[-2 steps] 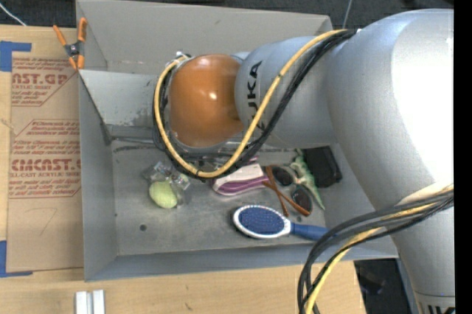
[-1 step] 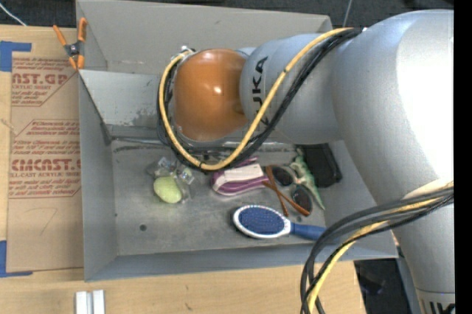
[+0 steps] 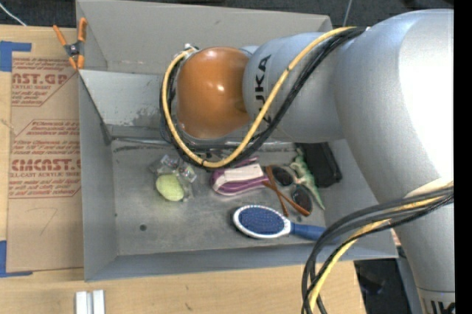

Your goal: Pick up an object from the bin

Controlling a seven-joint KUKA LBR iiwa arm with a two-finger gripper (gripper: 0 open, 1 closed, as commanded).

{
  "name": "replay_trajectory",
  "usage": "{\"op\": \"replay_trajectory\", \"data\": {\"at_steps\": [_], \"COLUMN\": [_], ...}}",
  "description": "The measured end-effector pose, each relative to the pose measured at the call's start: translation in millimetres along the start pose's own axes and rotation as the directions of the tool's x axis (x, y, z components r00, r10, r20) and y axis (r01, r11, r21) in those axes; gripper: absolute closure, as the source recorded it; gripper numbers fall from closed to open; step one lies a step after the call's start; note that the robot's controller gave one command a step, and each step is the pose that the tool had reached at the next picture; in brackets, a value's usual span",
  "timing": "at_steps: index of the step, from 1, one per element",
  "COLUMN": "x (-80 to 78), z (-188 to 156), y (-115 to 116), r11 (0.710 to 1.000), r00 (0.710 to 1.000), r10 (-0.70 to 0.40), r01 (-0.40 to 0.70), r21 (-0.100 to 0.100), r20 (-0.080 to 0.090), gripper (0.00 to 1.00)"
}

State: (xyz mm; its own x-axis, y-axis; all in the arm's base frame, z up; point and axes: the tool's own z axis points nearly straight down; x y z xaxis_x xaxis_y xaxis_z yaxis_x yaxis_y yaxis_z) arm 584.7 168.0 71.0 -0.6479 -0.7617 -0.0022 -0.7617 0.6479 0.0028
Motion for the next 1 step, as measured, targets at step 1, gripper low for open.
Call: {"op": "replay_trajectory", "data": {"at_steps": [1], "x": [1.2], "z": [-6.5], "y": [3.7], "r11": [1.0], "r00": [1.0], "r10": [0.005], "r01": [-0.005], "r21": [-0.004], "r20": [-0.004], "gripper": [1.0]}}
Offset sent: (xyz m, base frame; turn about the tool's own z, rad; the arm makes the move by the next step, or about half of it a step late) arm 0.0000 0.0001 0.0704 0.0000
